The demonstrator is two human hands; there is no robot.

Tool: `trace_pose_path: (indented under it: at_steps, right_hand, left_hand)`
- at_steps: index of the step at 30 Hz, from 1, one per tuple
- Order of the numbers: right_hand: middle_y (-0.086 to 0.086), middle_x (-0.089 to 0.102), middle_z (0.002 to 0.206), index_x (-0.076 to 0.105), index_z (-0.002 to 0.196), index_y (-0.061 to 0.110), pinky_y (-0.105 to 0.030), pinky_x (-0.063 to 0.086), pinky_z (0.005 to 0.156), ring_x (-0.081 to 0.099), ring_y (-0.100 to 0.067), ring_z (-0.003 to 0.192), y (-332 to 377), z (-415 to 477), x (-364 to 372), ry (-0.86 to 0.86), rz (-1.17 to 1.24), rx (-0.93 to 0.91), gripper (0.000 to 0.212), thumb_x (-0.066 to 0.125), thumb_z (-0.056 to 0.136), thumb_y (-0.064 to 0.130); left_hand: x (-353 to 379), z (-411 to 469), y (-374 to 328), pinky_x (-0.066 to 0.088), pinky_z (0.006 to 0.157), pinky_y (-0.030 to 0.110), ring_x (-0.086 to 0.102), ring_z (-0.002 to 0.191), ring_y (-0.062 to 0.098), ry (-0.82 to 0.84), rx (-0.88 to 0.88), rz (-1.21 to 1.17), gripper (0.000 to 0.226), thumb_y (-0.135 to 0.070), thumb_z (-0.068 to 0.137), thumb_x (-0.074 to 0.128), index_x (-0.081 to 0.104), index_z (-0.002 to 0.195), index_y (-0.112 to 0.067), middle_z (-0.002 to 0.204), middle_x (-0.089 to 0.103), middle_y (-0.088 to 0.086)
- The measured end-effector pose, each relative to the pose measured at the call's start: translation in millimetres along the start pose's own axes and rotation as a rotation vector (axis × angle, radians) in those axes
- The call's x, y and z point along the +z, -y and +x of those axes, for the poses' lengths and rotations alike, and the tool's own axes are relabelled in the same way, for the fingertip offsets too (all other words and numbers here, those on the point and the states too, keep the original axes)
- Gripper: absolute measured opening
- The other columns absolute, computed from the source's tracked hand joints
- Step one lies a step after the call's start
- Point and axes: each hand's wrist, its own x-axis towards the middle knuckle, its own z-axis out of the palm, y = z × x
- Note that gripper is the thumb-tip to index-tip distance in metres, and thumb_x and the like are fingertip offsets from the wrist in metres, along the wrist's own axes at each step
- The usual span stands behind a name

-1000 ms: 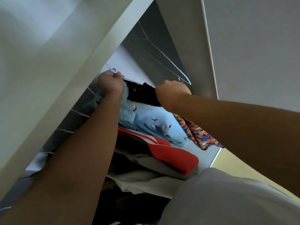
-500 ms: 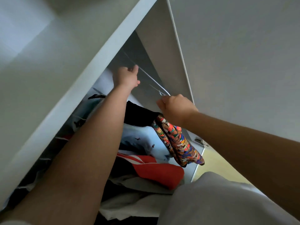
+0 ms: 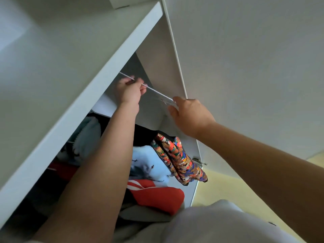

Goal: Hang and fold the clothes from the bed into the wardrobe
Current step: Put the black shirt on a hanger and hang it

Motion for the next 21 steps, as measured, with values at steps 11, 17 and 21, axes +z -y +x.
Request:
trace_pose_path:
  at_steps: [11,17,21]
  right_hand:
    - [-0.011,0.067,0.113,0.054,0.132,0.017,-0.041,0.057,0.072,0.066,-0.037,0.094,-12,-48,-23,-0.115,-0.009,-0.031,0.033,0.045,0.104,0.032]
    - [-0.009,0.07,0.11,0.036,0.129,0.028,-0.046,0.057,0.075,0.065,-0.038,0.093,-63,-127,-61,-0.235,0.08,0.065,0.029,0.045,0.102,0.031]
    - [-0.01,0.07,0.108,0.037,0.136,0.027,-0.048,0.057,0.075,0.064,-0.038,0.098,-118,-192,-101,-0.41,0.1,0.196,0.035,0.046,0.103,0.032]
  left_hand:
    - [15,-101,-23,0.058,0.059,0.022,0.07,0.06,0.015,0.104,-0.044,-0.153,0.015,0.003,0.094,0.064,0.054,0.1,-0.007,0.078,0.067,0.011]
    - [54,-190,-18,0.062,0.063,0.028,0.071,0.06,0.017,0.325,-0.128,-0.122,0.016,0.005,0.092,0.065,0.055,0.091,-0.007,0.072,0.07,0.011]
    - [99,-263,-20,0.061,0.062,0.027,0.074,0.066,0.018,0.627,-0.191,-0.041,0.011,-0.004,0.098,0.06,0.059,0.088,-0.008,0.068,0.074,0.008]
